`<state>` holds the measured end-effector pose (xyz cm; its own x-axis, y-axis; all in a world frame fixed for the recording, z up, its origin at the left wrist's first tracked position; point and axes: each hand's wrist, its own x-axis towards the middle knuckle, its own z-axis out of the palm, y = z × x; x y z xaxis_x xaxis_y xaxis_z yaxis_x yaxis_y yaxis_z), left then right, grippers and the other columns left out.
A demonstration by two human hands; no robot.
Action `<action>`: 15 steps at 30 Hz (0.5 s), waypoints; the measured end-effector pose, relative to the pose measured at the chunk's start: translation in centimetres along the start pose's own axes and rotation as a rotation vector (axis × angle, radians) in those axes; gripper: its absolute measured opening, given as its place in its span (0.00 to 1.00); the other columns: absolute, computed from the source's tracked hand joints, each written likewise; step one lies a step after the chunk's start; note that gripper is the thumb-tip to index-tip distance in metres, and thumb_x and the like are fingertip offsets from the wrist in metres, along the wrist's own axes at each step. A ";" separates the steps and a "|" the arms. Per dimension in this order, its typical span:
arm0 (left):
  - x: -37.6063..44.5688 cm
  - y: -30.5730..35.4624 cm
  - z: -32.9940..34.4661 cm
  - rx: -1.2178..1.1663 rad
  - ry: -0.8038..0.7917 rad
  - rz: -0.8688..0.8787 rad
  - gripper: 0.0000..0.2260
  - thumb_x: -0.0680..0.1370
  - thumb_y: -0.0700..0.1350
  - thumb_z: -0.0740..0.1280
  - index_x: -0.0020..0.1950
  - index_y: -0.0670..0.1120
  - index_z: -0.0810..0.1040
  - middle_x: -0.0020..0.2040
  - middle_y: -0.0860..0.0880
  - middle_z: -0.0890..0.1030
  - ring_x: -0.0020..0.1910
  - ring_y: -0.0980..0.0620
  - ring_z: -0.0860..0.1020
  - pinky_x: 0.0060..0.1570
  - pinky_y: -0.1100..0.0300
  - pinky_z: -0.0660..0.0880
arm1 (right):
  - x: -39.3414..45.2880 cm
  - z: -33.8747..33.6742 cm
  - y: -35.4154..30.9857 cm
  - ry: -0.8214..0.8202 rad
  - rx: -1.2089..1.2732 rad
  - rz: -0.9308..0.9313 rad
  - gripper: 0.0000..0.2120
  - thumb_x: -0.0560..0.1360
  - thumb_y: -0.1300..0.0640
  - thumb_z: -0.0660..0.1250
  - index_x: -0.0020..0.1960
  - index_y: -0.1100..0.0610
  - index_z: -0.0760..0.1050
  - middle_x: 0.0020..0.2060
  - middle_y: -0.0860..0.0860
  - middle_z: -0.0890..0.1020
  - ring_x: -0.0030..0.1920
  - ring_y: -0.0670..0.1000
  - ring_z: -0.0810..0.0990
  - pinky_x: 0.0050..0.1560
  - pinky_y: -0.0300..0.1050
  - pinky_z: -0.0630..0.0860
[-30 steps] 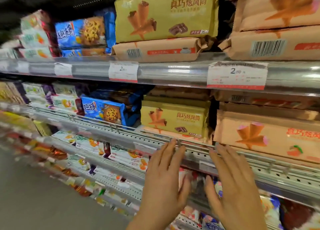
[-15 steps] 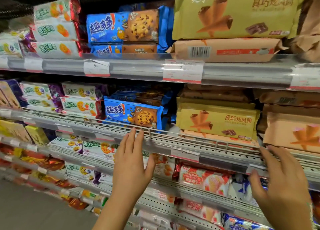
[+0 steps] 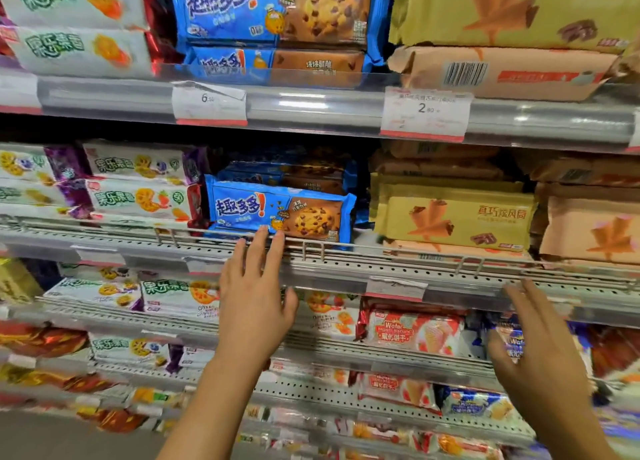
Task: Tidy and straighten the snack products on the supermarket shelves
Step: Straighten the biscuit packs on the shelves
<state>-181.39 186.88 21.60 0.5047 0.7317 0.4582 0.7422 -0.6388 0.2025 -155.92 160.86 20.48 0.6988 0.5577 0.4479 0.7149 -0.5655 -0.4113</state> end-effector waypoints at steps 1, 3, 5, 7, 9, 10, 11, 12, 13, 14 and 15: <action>0.0 -0.1 0.0 -0.007 0.006 0.008 0.39 0.77 0.52 0.69 0.83 0.50 0.53 0.82 0.46 0.57 0.80 0.37 0.57 0.74 0.36 0.63 | -0.4 0.3 -0.6 0.031 0.010 -0.058 0.30 0.74 0.62 0.72 0.75 0.59 0.69 0.76 0.56 0.68 0.73 0.59 0.68 0.68 0.62 0.70; 0.0 -0.3 0.0 -0.011 0.014 0.013 0.38 0.77 0.52 0.68 0.83 0.51 0.54 0.82 0.46 0.58 0.79 0.37 0.57 0.74 0.36 0.63 | -1.0 0.6 -1.9 0.081 0.023 -0.213 0.25 0.77 0.58 0.65 0.73 0.62 0.71 0.73 0.58 0.71 0.71 0.60 0.71 0.66 0.59 0.72; -0.1 -0.3 0.0 -0.006 0.018 0.011 0.38 0.77 0.52 0.68 0.83 0.51 0.54 0.82 0.46 0.59 0.79 0.37 0.58 0.74 0.37 0.63 | -0.8 1.1 -3.2 0.089 0.035 -0.355 0.26 0.77 0.54 0.59 0.71 0.64 0.73 0.72 0.60 0.73 0.70 0.60 0.72 0.67 0.59 0.73; -0.1 -0.2 -0.2 -0.003 0.021 0.014 0.37 0.76 0.52 0.69 0.82 0.50 0.56 0.81 0.45 0.60 0.79 0.37 0.60 0.73 0.37 0.64 | 0.2 1.9 -4.7 0.140 0.074 -0.458 0.25 0.76 0.56 0.60 0.70 0.66 0.74 0.70 0.61 0.75 0.70 0.60 0.74 0.68 0.60 0.74; -0.1 0.0 -0.6 -0.001 0.008 0.010 0.37 0.76 0.52 0.69 0.82 0.50 0.57 0.81 0.45 0.60 0.79 0.37 0.60 0.73 0.37 0.65 | 1.1 3.2 -6.4 0.181 0.099 -0.541 0.25 0.76 0.60 0.64 0.71 0.66 0.72 0.70 0.61 0.75 0.71 0.59 0.74 0.69 0.63 0.74; -0.1 0.1 -0.7 0.007 -0.004 0.006 0.37 0.76 0.52 0.69 0.82 0.51 0.56 0.81 0.45 0.60 0.79 0.38 0.60 0.73 0.37 0.65 | 1.4 3.7 -7.2 0.182 0.114 -0.572 0.26 0.76 0.61 0.65 0.72 0.65 0.71 0.71 0.60 0.74 0.72 0.58 0.73 0.70 0.64 0.72; -0.1 0.1 -0.9 0.019 -0.018 0.003 0.37 0.77 0.53 0.69 0.82 0.51 0.55 0.82 0.46 0.60 0.79 0.38 0.60 0.73 0.38 0.65 | 1.6 4.2 -8.0 0.180 0.134 -0.578 0.27 0.75 0.61 0.67 0.73 0.64 0.70 0.71 0.60 0.74 0.73 0.58 0.72 0.71 0.66 0.70; -0.1 0.2 -1.1 0.032 -0.029 0.003 0.38 0.77 0.53 0.68 0.83 0.52 0.54 0.82 0.46 0.59 0.79 0.39 0.60 0.73 0.38 0.65 | 1.7 4.6 -8.6 0.181 0.153 -0.559 0.27 0.75 0.60 0.67 0.73 0.64 0.70 0.71 0.60 0.74 0.74 0.58 0.71 0.72 0.68 0.67; -0.1 0.2 -1.3 0.042 -0.035 0.004 0.38 0.77 0.54 0.67 0.83 0.52 0.53 0.82 0.47 0.58 0.79 0.40 0.59 0.73 0.38 0.65 | 1.8 4.9 -9.0 0.184 0.168 -0.524 0.27 0.75 0.59 0.67 0.73 0.63 0.71 0.71 0.59 0.74 0.74 0.59 0.70 0.73 0.70 0.64; -0.1 0.2 -1.4 0.049 -0.039 0.004 0.37 0.78 0.54 0.66 0.83 0.53 0.51 0.82 0.48 0.57 0.80 0.41 0.59 0.74 0.39 0.64 | 1.9 5.1 -9.4 0.185 0.176 -0.486 0.27 0.75 0.58 0.67 0.73 0.62 0.71 0.71 0.59 0.74 0.74 0.59 0.70 0.74 0.71 0.61; -0.1 0.2 -1.5 0.054 -0.043 0.001 0.37 0.78 0.55 0.65 0.83 0.53 0.50 0.83 0.48 0.56 0.80 0.42 0.58 0.74 0.39 0.63 | 1.9 5.3 -9.6 0.183 0.179 -0.458 0.27 0.75 0.57 0.66 0.73 0.62 0.72 0.71 0.59 0.75 0.74 0.59 0.70 0.75 0.71 0.59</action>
<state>-181.89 186.33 22.88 0.5229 0.7417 0.4201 0.7642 -0.6262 0.1543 -161.33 170.57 21.04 0.3093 0.5989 0.7386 0.9504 -0.1672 -0.2624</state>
